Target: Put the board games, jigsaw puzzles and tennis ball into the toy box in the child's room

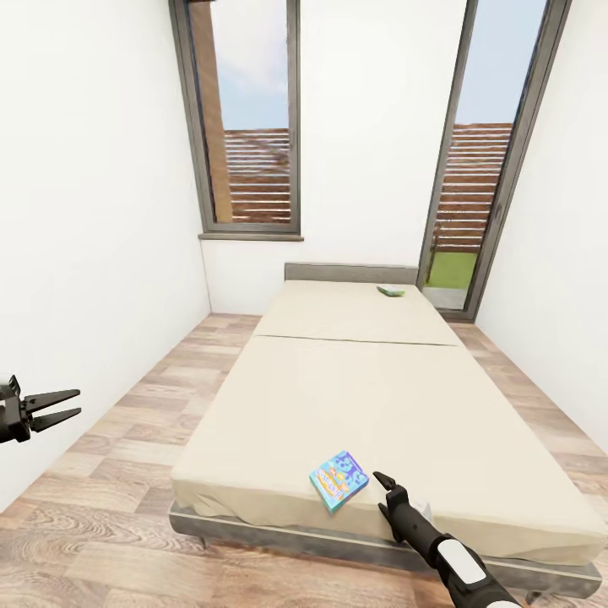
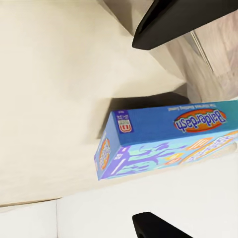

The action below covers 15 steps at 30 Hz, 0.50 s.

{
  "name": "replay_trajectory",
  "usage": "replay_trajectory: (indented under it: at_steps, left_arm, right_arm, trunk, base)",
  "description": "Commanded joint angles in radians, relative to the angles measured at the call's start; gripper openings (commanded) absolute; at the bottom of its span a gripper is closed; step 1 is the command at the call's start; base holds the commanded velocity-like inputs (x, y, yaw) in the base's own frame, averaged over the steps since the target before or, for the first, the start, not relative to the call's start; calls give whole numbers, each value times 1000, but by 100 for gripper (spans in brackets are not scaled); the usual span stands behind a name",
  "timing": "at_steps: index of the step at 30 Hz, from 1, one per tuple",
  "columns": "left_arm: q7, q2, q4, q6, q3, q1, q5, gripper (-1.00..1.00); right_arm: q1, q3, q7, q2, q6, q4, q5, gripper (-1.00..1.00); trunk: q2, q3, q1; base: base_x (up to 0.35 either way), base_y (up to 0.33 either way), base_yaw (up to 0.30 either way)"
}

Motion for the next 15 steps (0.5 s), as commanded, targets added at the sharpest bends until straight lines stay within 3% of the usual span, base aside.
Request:
replay_trajectory:
  at_steps: [1, 15]
  left_arm:
    - [-5, 0, 0, 11, 0, -1, -1, 100]
    - [-5, 0, -1, 11, 0, -1, -1, 100]
  right_arm:
    - [0, -3, -1, 0, 8, 1, -2, 100]
    - [0, -3, -2, 0, 8, 1, -2, 100]
  trunk:
    - [0, -1, 0]
    - [0, -1, 0]
  base:
    - [-2, 32, 0]
    - [0, 33, 0]
